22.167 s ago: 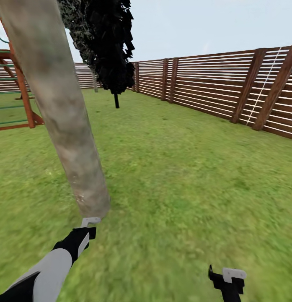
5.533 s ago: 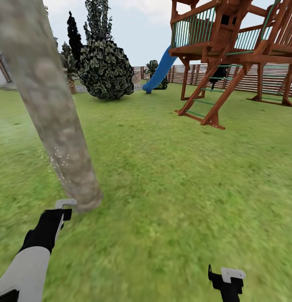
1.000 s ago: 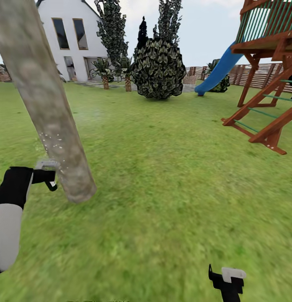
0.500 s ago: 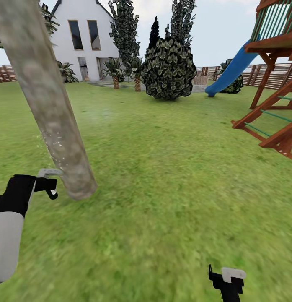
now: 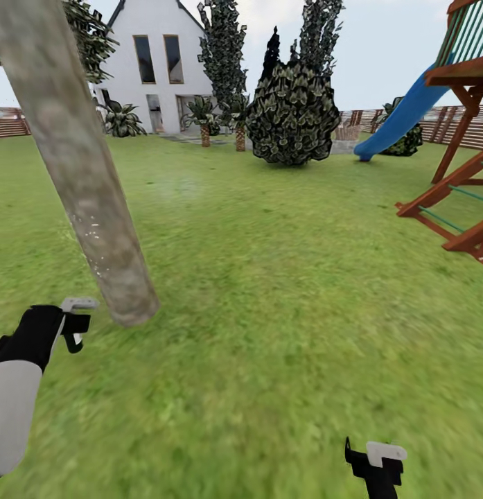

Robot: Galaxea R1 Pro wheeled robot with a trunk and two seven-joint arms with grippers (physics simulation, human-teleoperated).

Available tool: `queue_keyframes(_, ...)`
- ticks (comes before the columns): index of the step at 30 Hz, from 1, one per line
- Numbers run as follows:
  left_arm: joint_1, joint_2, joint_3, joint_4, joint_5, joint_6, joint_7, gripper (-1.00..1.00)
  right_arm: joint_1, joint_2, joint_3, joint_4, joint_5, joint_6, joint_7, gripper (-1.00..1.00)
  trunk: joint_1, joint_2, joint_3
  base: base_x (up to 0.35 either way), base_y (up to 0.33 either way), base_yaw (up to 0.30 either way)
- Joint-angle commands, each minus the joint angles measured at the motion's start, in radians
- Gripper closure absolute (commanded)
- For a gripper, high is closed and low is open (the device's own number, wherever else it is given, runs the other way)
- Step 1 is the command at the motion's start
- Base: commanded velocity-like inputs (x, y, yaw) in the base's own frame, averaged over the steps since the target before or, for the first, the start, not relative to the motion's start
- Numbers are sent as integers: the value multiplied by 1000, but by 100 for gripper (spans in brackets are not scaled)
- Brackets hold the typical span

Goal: In the garden, pick up the pesticide atomizer on the floor and spray pesticide onto both trees until each tree trunk is fully covered.

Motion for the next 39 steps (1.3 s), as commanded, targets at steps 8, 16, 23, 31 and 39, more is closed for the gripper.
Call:
queue_keyframes(8,37,-3,5,12,3,-7,27,100,0,0,0,0,0,0,0,-100,0,0,0,229,-190,11)
queue_keyframes(16,66,-5,7,76,80,-95,148,100,0,0,0,1,0,0,0,-100,0,0,0,239,-178,34)
queue_keyframes(23,66,0,5,77,135,-98,212,100,0,0,0,1,0,0,0,-100,0,0,0,164,-223,267)
queue_keyframes(31,80,5,12,74,135,-103,225,100,0,0,0,1,0,0,0,-100,0,0,0,256,-158,184)
queue_keyframes(39,120,-12,67,235,146,-348,304,100,0,0,0,1,0,0,0,-100,0,0,-1,313,-68,98)
